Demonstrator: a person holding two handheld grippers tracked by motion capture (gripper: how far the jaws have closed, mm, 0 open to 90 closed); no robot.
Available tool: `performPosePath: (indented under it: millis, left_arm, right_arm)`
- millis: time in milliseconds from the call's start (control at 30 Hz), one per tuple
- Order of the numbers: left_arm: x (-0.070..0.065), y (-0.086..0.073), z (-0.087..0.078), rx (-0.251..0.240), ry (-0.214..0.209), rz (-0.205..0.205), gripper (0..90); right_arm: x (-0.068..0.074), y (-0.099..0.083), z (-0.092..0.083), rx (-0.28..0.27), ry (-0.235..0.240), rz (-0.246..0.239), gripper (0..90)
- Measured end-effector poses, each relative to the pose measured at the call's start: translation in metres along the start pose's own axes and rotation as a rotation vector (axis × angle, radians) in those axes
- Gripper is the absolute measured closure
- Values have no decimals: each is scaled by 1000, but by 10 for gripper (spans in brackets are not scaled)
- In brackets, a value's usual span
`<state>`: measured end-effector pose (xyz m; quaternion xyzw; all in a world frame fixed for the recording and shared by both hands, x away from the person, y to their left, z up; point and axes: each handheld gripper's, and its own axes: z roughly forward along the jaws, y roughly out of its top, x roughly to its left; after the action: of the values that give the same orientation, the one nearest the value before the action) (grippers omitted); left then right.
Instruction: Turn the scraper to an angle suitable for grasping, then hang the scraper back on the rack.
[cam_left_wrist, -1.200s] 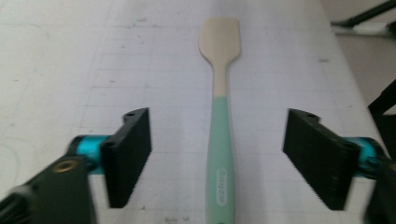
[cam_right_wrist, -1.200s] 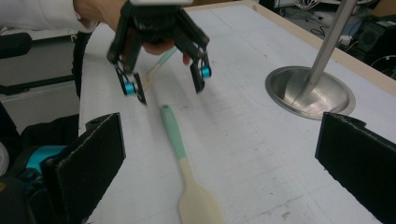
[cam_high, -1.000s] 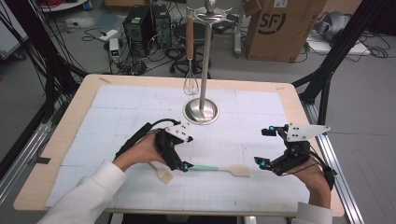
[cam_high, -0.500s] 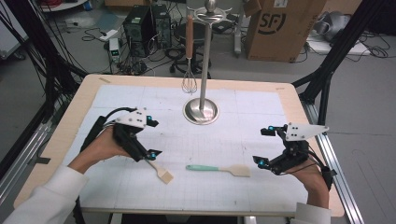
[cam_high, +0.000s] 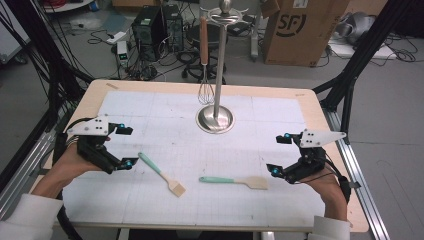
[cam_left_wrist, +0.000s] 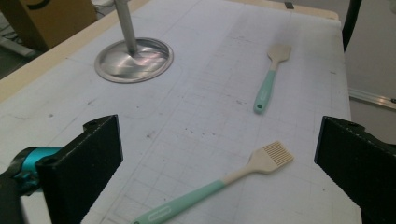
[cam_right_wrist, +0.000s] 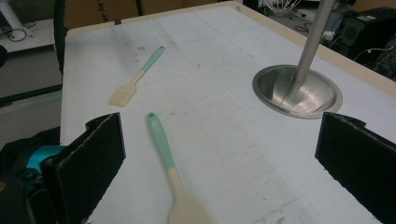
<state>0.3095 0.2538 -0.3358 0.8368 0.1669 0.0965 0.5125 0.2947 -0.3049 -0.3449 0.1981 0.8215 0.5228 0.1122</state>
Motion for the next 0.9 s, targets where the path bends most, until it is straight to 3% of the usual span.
performPosePath:
  millis: [300,533,600,767,833,867,900]
  left_arm:
    - [1,-14,-14,-35,-1,-10,17]
    - [-4,-19,-16,-65,27,22,16]
    - [-5,-21,-15,-75,25,18,17]
    - [-5,-26,-12,-47,22,20,16]
    - [-5,-26,-13,-58,20,17,16]
    - [-4,-26,-13,-65,20,18,16]
    - [-4,-26,-14,-72,21,13,17]
  right_arm:
    - [0,3,1,7,3,8,2]
    - [1,14,6,31,16,-4,2]
    - [1,21,9,65,31,-11,2]
    - [1,29,14,113,44,-22,2]
    - [0,34,18,171,34,-35,2]
    - [0,34,18,171,34,-35,2]
    - [2,38,23,213,40,-25,2]
